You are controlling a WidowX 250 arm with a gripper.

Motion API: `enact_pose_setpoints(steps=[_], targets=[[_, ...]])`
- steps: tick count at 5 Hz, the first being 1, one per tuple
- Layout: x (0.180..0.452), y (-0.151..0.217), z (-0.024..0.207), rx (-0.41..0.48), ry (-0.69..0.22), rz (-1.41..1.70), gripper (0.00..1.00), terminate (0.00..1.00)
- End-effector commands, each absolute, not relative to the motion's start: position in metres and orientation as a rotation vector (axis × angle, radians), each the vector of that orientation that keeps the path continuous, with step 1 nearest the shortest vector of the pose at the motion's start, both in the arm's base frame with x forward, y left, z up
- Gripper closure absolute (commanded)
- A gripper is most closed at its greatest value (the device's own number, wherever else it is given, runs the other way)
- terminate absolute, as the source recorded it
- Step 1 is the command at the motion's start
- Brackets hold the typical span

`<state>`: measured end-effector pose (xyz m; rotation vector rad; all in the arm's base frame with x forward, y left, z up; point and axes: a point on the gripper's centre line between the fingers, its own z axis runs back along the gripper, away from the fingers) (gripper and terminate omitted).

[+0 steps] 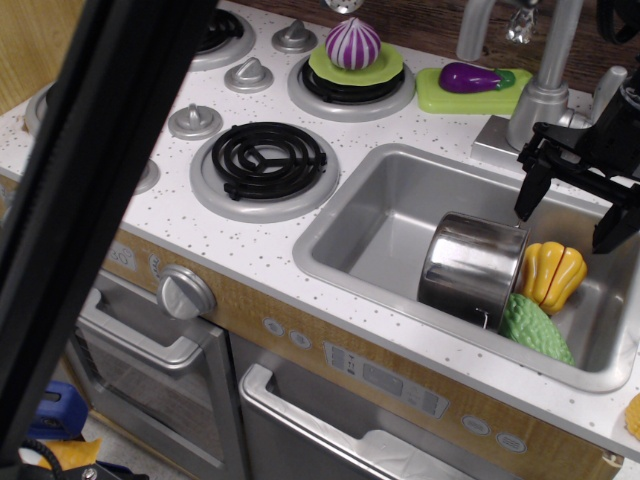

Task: Flip pot upright in sink

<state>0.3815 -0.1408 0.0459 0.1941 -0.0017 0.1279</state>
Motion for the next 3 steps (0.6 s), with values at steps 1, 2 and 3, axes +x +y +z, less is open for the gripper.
enact_pose_setpoints(steps=[1,2,3], targets=[[0.3815,-0.1408,0.0459,0.194,-0.002,0.128,0.0,0.0],[0.3849,-0.1362,0.048,0.226,-0.022,0.115,0.0,0.0],[0.3897,-0.1311,0.0505,0.256,-0.02,0.114,0.0,0.0]])
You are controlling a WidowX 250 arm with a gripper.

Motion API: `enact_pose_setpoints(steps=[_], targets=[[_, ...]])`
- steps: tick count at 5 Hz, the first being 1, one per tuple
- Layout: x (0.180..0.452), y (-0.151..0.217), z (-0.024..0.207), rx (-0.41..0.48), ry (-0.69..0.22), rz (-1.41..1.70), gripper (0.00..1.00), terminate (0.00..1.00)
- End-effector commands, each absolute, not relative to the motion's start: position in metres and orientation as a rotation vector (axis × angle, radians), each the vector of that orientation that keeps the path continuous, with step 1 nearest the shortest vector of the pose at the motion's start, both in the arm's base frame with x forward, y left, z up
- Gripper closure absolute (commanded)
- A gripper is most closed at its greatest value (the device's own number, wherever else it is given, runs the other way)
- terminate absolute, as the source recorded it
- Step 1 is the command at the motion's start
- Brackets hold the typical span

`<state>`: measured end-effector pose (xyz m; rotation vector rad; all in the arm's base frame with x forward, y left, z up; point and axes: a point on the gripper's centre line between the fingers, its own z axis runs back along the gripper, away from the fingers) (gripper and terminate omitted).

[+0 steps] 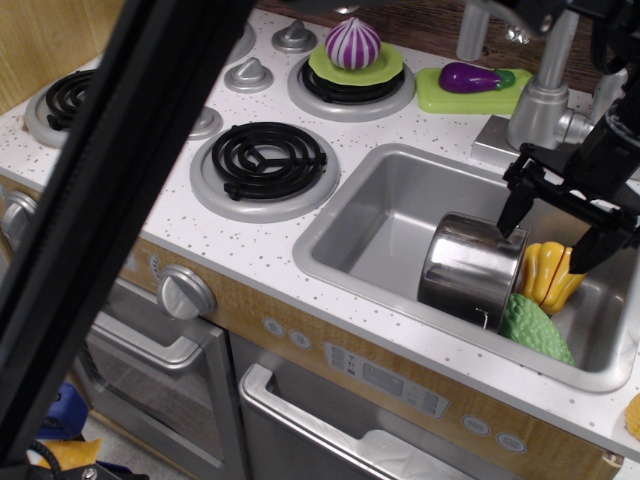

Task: Flip pot upright in sink

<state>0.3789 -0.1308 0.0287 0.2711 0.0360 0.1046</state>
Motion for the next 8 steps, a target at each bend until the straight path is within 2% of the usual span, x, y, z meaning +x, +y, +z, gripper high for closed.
enact_pose_setpoints(steps=[1,2,4,5,6,7,8], targets=[[0.39,-0.129,0.049,0.357,-0.027,0.087,0.0,0.0],[0.387,-0.125,0.039,0.439,-0.047,0.054,0.0,0.0],[0.386,-0.109,0.019,0.512,-0.05,-0.001,0.0,0.0],[0.383,-0.108,0.009,0.586,-0.013,-0.036,0.0,0.0],[0.38,-0.105,0.006,0.588,-0.022,-0.016,0.0,0.0],[0.379,-0.1,0.008,0.599,-0.021,-0.019,1.0,0.0],[0.374,-0.092,0.013,0.591,-0.021,-0.035,1.0,0.0]])
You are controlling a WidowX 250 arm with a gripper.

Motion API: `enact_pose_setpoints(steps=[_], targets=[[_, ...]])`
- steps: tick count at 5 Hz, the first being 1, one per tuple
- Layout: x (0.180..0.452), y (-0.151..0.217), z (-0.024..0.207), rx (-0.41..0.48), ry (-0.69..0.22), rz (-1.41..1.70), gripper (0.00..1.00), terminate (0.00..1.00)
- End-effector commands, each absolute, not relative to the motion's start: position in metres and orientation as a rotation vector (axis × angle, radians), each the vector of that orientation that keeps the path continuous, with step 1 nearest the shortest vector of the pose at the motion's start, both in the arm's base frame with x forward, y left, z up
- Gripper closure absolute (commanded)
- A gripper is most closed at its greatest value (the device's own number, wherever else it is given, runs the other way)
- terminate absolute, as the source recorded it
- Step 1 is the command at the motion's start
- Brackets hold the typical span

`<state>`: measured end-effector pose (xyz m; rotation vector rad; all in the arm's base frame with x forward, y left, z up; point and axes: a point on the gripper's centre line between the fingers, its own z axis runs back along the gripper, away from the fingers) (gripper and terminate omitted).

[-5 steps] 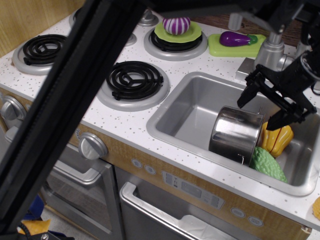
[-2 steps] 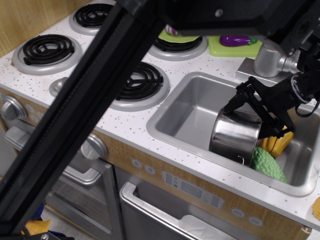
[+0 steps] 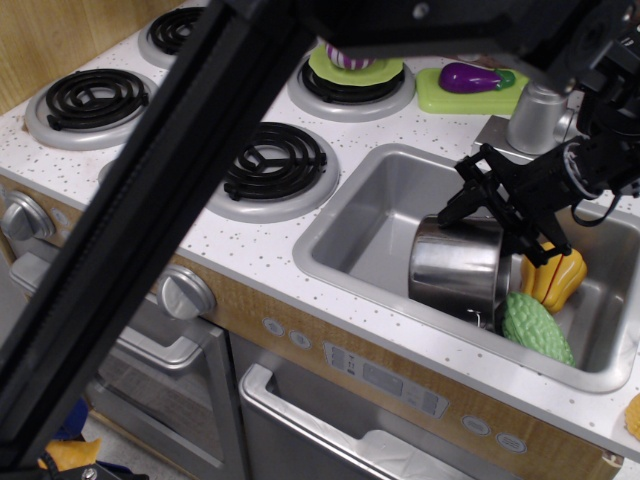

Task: Flip pot upright in sink

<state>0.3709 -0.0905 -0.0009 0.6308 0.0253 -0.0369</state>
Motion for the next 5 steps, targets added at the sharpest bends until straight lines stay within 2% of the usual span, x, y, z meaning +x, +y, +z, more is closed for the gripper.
enact_pose_setpoints(steps=[1,3,4,5], targets=[[0.363,-0.079,0.013,0.567,-0.054,-0.065,1.0,0.0],[0.356,-0.059,0.006,0.425,-0.151,-0.077,1.0,0.0],[0.356,-0.052,0.001,0.389,-0.182,-0.094,1.0,0.0],[0.357,-0.045,-0.005,0.413,-0.195,-0.131,0.0,0.0]])
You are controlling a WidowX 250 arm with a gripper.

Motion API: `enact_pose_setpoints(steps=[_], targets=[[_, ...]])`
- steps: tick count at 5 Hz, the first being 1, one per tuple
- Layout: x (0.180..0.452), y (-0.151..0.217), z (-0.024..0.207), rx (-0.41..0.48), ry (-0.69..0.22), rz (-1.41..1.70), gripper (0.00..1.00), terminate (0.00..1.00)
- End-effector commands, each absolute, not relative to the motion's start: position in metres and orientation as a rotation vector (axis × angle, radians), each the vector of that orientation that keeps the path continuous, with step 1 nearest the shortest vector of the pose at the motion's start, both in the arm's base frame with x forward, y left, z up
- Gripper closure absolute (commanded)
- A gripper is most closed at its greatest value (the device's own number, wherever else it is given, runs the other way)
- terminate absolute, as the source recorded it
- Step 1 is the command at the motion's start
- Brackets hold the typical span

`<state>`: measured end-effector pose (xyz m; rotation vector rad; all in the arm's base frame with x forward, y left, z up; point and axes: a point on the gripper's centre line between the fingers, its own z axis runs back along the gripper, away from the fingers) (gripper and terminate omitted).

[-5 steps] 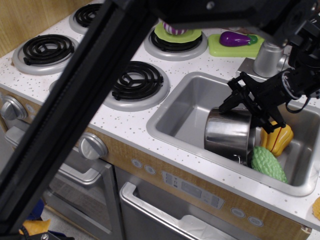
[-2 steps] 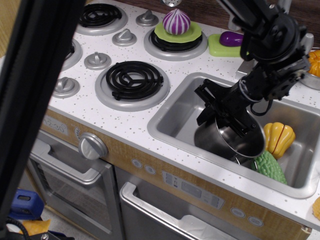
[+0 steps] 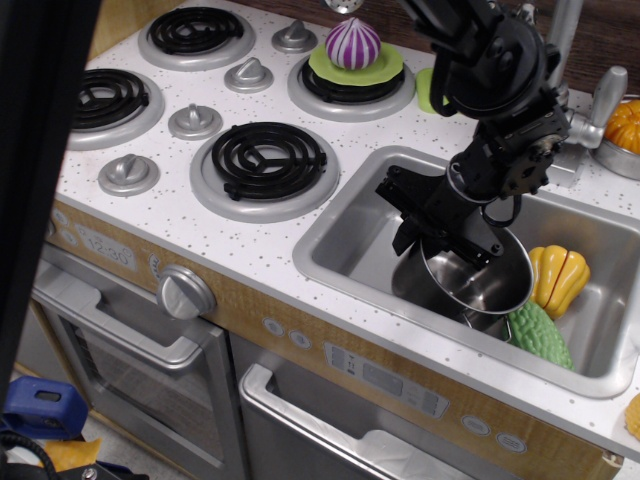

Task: Flip pot upright in sink

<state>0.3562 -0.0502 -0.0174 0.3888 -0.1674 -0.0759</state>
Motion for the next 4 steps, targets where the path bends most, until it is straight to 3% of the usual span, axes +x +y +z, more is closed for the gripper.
enact_pose_setpoints(steps=[1,3,4], targets=[[0.358,-0.0395,-0.0098,0.428,-0.206,-0.161,0.0,0.0],[0.3674,-0.0316,-0.0125,0.452,-0.209,-0.248,0.0,0.0],[0.3674,-0.0316,-0.0125,0.452,-0.209,-0.248,0.0,1.0]])
